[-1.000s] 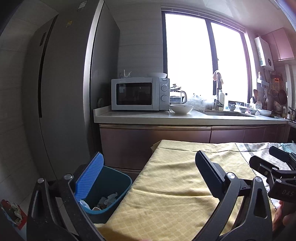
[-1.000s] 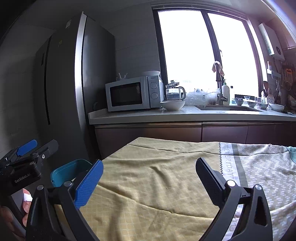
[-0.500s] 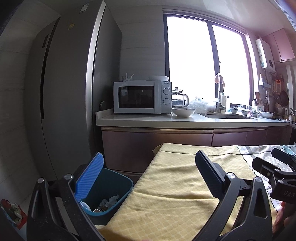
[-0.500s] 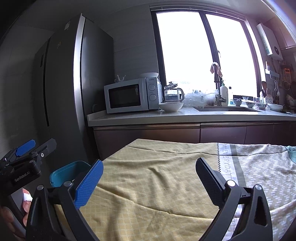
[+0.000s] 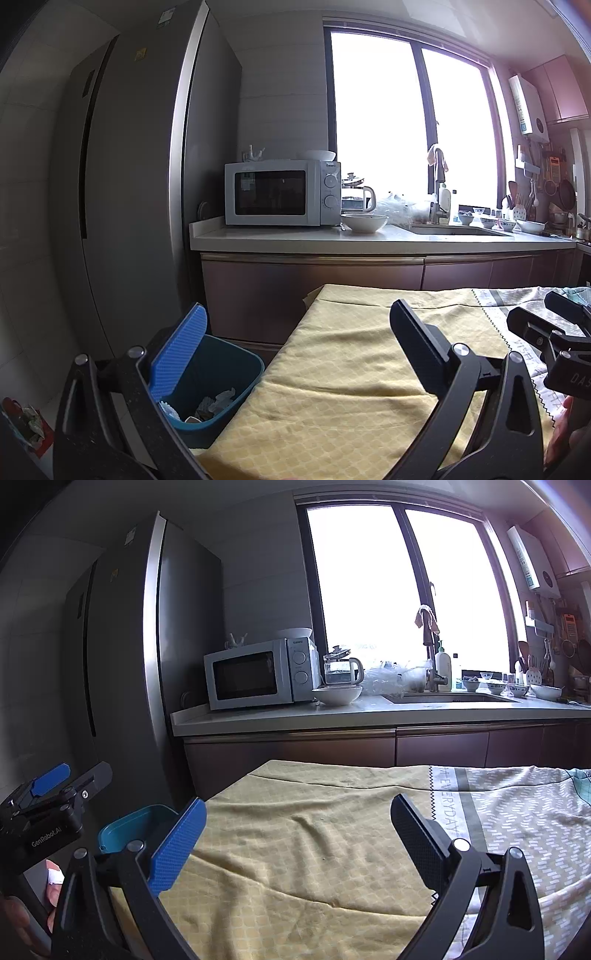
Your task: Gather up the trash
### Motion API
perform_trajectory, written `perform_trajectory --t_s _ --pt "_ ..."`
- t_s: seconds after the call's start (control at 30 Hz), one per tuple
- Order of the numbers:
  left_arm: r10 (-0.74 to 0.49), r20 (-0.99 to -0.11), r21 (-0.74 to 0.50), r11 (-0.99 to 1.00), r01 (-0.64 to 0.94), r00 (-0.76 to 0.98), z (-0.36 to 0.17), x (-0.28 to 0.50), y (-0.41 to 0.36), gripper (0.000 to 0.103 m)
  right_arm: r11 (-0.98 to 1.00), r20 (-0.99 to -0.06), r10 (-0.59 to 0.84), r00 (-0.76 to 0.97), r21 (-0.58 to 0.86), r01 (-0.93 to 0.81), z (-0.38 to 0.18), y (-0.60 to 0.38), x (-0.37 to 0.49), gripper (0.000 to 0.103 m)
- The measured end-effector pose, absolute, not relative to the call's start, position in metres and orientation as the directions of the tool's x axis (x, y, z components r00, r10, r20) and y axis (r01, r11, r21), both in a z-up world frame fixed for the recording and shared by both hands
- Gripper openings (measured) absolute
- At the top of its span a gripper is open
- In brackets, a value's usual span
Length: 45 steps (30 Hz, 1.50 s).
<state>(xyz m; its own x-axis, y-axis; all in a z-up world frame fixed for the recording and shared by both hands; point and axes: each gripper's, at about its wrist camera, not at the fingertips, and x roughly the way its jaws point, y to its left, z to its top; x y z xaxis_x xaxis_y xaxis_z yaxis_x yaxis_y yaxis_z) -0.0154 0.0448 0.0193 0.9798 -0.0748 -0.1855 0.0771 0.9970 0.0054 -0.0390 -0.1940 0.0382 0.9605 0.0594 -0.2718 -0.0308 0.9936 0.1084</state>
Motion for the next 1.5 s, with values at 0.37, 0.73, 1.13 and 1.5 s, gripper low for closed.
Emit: perform_trajectory --t_s 0.37,0.73,1.13,1.5 --pt "-0.075 -0.183 0.005 0.997 0.077 0.98 0.0186 -0.0134 0.0436 0.098 0.993 -0.272 0.059 0.96 0.11 -0.03 0.0378 -0.1949 -0.0388 0.097" --pt "-0.077 -0.186 0.003 0.997 0.079 0.98 0.0189 -0.0117 0.0425 0.098 0.993 -0.276 0.048 0.96 0.114 -0.017 0.0364 -0.1965 -0.0379 0.097" --pt "-0.084 -0.193 0.001 0.996 0.086 0.978 0.0183 -0.0087 0.04 0.098 0.993 -0.281 0.049 0.959 0.118 -0.017 0.0371 -0.1995 -0.037 0.097" --pt "-0.077 -0.191 0.001 0.997 0.078 0.979 0.017 -0.0069 0.0403 0.098 0.993 -0.279 0.047 0.959 0.117 -0.014 0.0372 -0.1997 -0.0361 0.097"
